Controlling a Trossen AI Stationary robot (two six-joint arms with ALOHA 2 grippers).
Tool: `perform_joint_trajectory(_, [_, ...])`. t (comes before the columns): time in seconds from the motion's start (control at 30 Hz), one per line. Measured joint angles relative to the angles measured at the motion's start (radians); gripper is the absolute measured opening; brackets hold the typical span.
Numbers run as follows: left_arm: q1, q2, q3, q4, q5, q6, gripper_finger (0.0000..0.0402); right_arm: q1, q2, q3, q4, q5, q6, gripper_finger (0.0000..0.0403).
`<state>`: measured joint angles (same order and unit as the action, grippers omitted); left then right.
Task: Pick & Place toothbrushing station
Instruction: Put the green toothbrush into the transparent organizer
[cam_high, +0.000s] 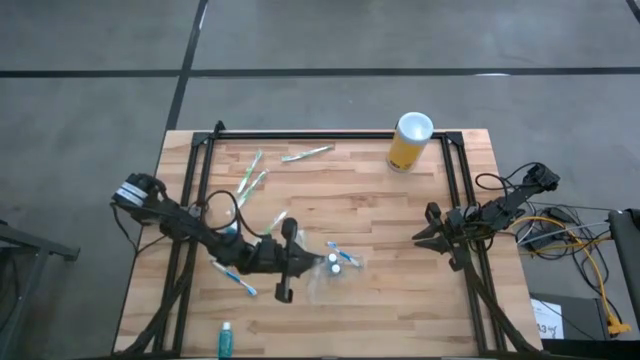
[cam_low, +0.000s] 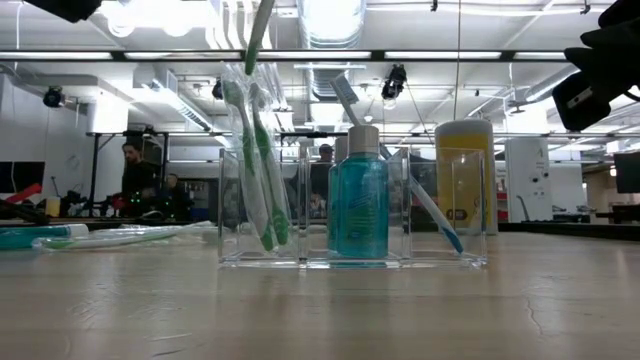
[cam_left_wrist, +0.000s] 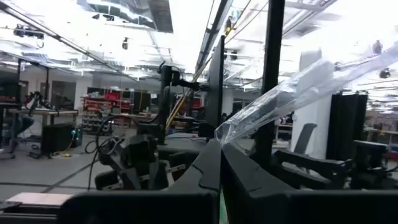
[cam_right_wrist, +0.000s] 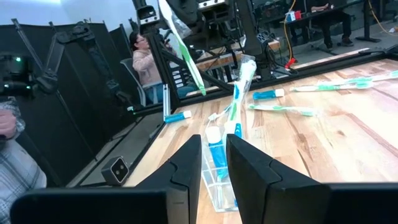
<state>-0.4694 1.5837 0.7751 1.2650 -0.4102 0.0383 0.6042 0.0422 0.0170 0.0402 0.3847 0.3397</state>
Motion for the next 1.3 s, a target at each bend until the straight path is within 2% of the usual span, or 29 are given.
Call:
perform_joint_trajectory(0.33, [0.054, 0.001, -0.044, 0.019, 0.005, -0.048, 0.0001, 0.000, 0.000, 0.000, 0.000, 0.000, 0.000, 0.0084])
perform_joint_trajectory(0.57, [0.057, 0.025, -0.085, 0.073, 0.005, -0.094, 0.0001, 0.000, 0.000, 0.000, 0.000, 0.000, 0.000, 0.0074])
perform_joint_trajectory(0.73, [0.063, 0.060, -0.095, 0.122, 0.001, -0.126, 0.0001, 0.000, 0.000, 0.000, 0.000, 0.000, 0.000, 0.0068])
perform_joint_trajectory(1.3, [0.079, 0.175, -0.132, 0.124, 0.000, -0.310, 0.0002, 0.000, 0.000, 0.000, 0.000, 0.000, 0.000, 0.0082])
